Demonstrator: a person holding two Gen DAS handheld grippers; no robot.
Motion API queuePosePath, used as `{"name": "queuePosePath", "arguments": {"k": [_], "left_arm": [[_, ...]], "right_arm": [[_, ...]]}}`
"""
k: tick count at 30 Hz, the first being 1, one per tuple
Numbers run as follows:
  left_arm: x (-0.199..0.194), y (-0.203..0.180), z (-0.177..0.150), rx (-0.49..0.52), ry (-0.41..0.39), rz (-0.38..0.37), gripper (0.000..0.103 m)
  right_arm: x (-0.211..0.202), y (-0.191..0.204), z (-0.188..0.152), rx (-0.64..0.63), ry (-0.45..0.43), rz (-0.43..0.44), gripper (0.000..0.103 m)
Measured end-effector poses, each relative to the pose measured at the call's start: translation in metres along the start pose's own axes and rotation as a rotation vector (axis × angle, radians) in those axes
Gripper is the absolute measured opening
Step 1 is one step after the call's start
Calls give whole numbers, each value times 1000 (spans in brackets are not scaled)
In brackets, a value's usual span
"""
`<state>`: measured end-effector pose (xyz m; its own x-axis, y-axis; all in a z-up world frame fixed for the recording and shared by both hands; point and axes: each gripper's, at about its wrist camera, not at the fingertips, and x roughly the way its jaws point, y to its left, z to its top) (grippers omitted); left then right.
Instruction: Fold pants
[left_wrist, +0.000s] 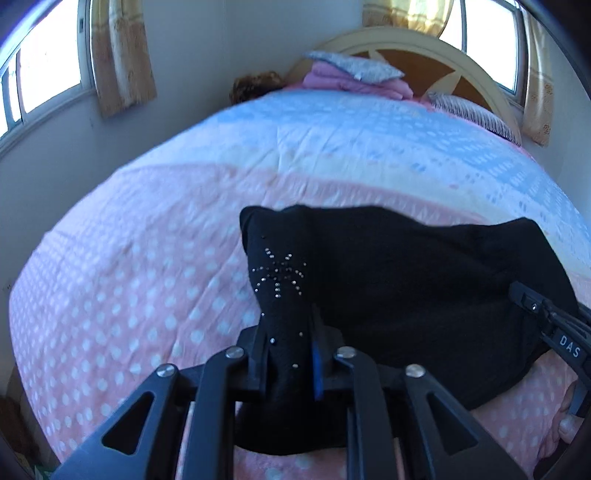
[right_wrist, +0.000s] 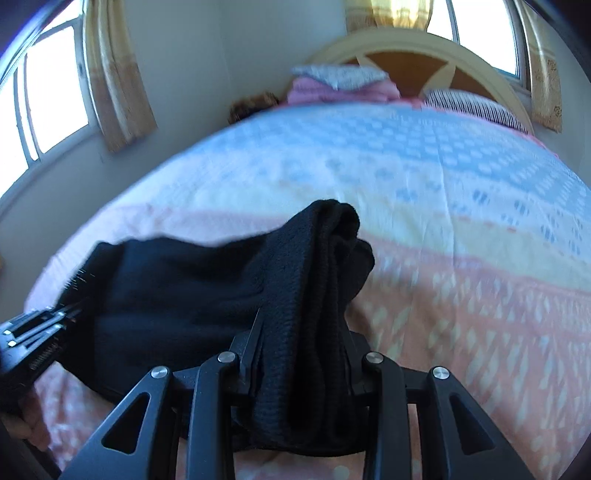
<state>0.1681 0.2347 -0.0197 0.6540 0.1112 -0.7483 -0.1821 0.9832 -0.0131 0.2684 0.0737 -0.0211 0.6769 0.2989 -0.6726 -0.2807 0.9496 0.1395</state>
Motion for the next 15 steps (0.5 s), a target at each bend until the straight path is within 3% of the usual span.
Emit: {"name": "queuePosePath", "arguments": {"k": [2, 4, 6, 10, 13, 15], "left_arm": [[4, 10, -4, -41, 15, -12, 43], [0, 22, -6, -81, 13, 17, 77], [-5, 44, -7, -134, 16, 18, 85], [-26, 77, -7, -228, -7, 11, 87], [-41, 86, -8, -245, -54, 174, 85], [-50, 83, -7, -233, -81, 194, 85]], "right_arm": [[4, -10, -3, 56, 10, 28, 40], [5, -20, -3, 104, 30, 59, 50], [5, -33, -5, 165, 53, 118, 58], [-15, -63, -10, 332, 32, 226, 59], [-53, -74, -19, 397, -85, 137, 59], [-77, -69, -19, 358, -161, 85, 59]]}}
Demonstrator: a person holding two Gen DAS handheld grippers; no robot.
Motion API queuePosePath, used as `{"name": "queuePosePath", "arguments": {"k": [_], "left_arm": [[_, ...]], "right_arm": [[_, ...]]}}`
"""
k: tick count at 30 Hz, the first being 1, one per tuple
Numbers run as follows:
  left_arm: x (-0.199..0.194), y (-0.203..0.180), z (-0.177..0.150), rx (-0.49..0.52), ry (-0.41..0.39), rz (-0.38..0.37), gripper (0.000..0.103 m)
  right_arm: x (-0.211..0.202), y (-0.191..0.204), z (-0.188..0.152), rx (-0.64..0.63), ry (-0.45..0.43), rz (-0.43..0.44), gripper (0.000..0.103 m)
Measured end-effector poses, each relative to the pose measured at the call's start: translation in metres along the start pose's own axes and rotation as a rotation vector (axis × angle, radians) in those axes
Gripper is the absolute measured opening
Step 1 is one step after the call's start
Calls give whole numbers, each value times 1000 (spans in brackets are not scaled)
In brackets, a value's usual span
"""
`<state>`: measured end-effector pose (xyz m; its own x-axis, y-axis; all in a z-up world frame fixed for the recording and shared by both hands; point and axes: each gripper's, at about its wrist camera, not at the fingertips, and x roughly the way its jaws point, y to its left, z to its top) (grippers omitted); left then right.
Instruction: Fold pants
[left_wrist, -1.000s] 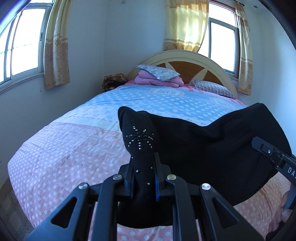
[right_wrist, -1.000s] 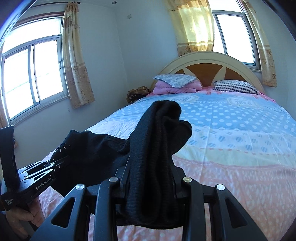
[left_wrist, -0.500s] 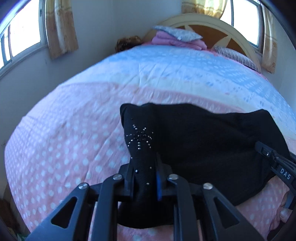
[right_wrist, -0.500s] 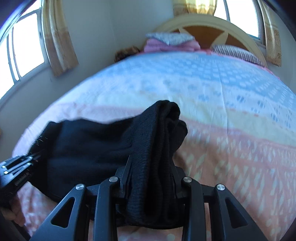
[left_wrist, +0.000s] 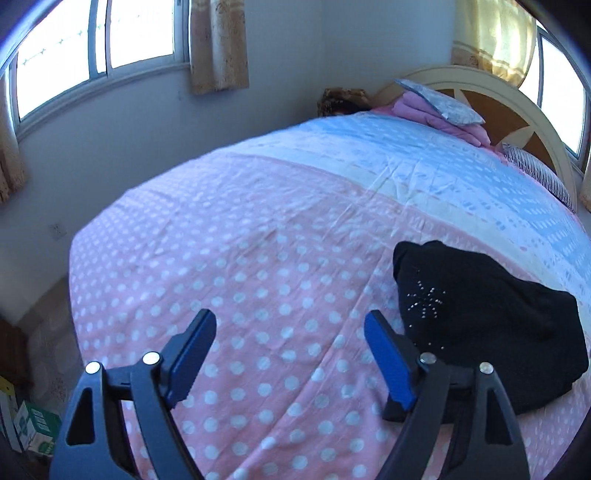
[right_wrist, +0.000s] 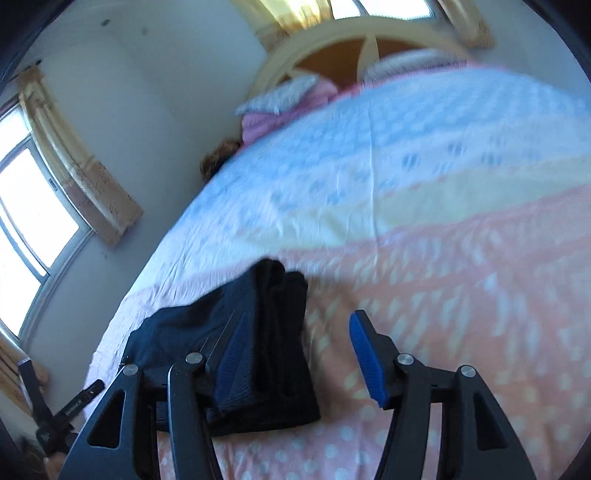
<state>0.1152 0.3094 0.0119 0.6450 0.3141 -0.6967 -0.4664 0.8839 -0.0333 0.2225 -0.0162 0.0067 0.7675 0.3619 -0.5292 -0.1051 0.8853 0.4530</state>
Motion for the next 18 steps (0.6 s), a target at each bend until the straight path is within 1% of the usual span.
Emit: {"name": "queuePosePath", "arguments": {"k": [1, 3, 4, 6, 7, 9, 11, 13, 14, 16, 18], "left_arm": [[-5, -2, 0, -3, -14, -15, 85], [-17, -15, -2, 24, -55, -86, 85], [-20, -21, -1, 45, -72, -115, 84], [-27, -40, -6, 84, -109, -160, 83], [-27, -50, -8, 100, -110, -180, 83], [-20, -68, -16, 136, -75, -217, 83], [-9, -76, -25, 145, -29, -212, 83], [6, -81, -35, 150, 40, -185, 83], [13, -79, -39, 140, 65, -177, 84], [20, -71, -41, 95, 81, -211, 85], [21, -66, -42, 69, 93, -223, 87]], "right_arm": [[-8, 10, 0, -52, -23, -23, 58], [-22, 33, -4, -169, -69, -35, 40], [-26, 45, -6, -225, -77, -35, 29], [-27, 61, -10, -290, -67, -23, 27], [-24, 69, -15, -325, -50, -4, 27], [-17, 73, -19, -367, -15, 1, 27], [0, 76, -33, -393, 50, -34, 27], [22, 64, -47, -373, 136, -73, 27], [27, 59, -50, -365, 148, -77, 28], [25, 53, -48, -326, 140, -39, 27], [25, 52, -50, -320, 136, -30, 28]]}}
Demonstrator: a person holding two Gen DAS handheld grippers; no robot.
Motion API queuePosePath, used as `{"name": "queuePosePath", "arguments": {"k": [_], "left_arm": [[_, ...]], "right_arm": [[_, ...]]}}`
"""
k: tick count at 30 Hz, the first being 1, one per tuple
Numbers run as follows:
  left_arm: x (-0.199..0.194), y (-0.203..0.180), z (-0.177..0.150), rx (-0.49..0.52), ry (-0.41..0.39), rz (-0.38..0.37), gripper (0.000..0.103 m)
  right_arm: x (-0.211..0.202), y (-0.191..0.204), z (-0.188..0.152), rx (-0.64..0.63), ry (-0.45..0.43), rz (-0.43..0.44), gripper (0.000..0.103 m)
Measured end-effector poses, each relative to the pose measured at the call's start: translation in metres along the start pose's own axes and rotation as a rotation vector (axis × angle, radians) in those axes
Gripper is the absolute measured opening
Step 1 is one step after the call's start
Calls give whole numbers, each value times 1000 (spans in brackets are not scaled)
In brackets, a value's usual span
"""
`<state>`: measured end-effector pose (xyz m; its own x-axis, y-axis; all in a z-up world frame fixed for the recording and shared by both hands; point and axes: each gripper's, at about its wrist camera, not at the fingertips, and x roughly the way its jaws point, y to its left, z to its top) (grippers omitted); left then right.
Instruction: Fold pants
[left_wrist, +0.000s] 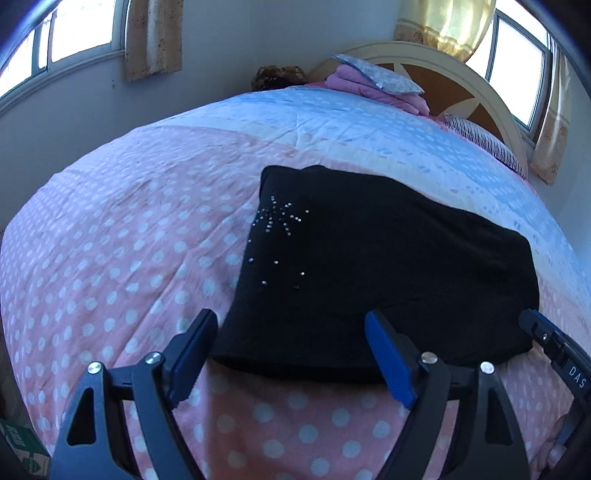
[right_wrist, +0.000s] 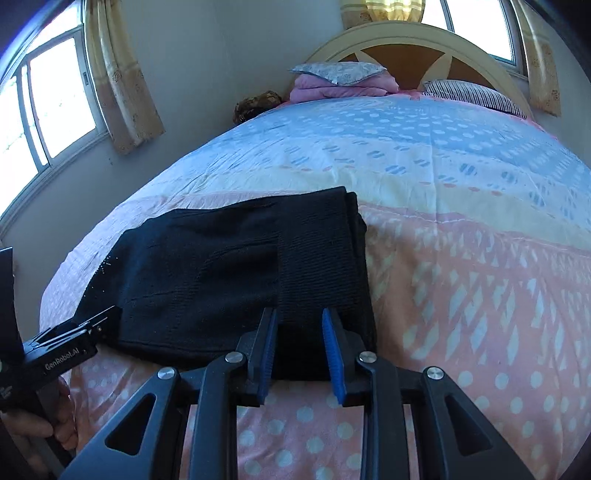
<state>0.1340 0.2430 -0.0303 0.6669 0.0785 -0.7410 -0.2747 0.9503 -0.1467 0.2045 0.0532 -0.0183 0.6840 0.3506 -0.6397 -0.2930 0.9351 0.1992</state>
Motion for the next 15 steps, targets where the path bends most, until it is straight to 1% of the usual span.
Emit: {"name": "queuePosePath", "arguments": {"k": [2, 5, 7, 9, 11, 13, 15], "left_arm": [[-5, 0, -4, 1, -2, 13, 87], [-15, -1, -10, 30, -10, 39, 87], [-21, -2, -14, 32, -17, 44, 87], [-27, -2, -19, 24, -17, 41, 87], [-31, -5, -24, 26, -19, 36, 87], [-37, -13, -33, 53, -16, 24, 87], [-43, -19, -40, 75, -17, 13, 87]], "right_arm": [[-2, 2, -1, -4, -1, -4, 28], [-7, 4, -1, 1, -2, -8, 28], [-23, 3, -9, 29, -27, -26, 28], [-38, -1, -15, 65, -50, -26, 31], [-53, -2, -28, 104, -66, -3, 40], [-67, -2, -41, 124, -81, 7, 43], [-78, 2, -49, 117, -90, 7, 44]]}}
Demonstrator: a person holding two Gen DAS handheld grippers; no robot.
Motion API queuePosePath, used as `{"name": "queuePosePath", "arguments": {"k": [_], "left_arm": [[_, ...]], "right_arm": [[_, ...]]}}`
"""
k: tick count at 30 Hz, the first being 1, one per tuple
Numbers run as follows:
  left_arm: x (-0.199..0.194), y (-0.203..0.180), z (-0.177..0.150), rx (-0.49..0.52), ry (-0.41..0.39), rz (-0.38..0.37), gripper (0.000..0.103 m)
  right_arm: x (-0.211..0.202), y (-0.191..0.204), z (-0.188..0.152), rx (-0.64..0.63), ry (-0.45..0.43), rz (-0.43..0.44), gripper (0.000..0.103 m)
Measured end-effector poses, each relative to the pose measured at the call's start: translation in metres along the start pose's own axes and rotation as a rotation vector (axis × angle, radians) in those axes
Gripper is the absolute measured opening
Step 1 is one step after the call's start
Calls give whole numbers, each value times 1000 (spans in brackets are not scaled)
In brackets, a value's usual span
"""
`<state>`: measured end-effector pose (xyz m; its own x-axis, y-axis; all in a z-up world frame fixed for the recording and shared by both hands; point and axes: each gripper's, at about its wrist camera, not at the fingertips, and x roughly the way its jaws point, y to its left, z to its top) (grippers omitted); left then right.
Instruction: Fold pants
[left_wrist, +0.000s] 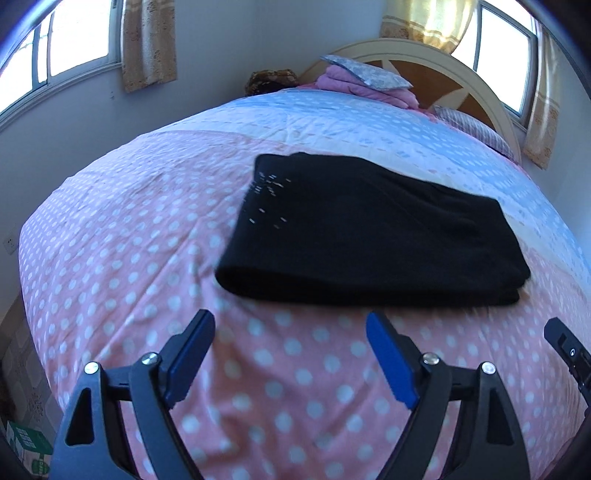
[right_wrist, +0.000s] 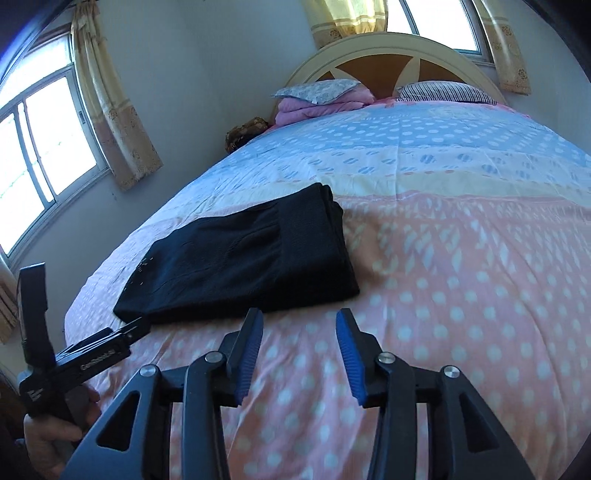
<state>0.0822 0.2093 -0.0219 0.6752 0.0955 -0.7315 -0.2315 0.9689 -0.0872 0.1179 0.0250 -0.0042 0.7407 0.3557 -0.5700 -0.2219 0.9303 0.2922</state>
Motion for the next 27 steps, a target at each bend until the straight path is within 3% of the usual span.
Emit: {"name": "queuePosePath", "arguments": {"k": [5, 8, 13, 18, 22, 27], "left_arm": [[-21, -11, -19, 15, -18, -6, 87], [-33, -18, -29, 48, -19, -1, 87], [-68, -29, -41, 134, -95, 38, 87], [-94, -27, -43, 133, -119, 27, 87], [-112, -27, -43, 126, -158, 20, 87], [-124, -28, -46, 128, -184, 23, 87]], "right_arm": [[-24, 3, -17, 1, 11, -12, 64], [-38, -1, -28, 45, 6, 4, 64], [-65, 1, -40, 97, -6, 25, 64], [-105, 19, -36, 36, -102, 4, 64], [-133, 37, -33, -30, -178, -19, 73], [-151, 53, -32, -71, -231, -4, 75]]}}
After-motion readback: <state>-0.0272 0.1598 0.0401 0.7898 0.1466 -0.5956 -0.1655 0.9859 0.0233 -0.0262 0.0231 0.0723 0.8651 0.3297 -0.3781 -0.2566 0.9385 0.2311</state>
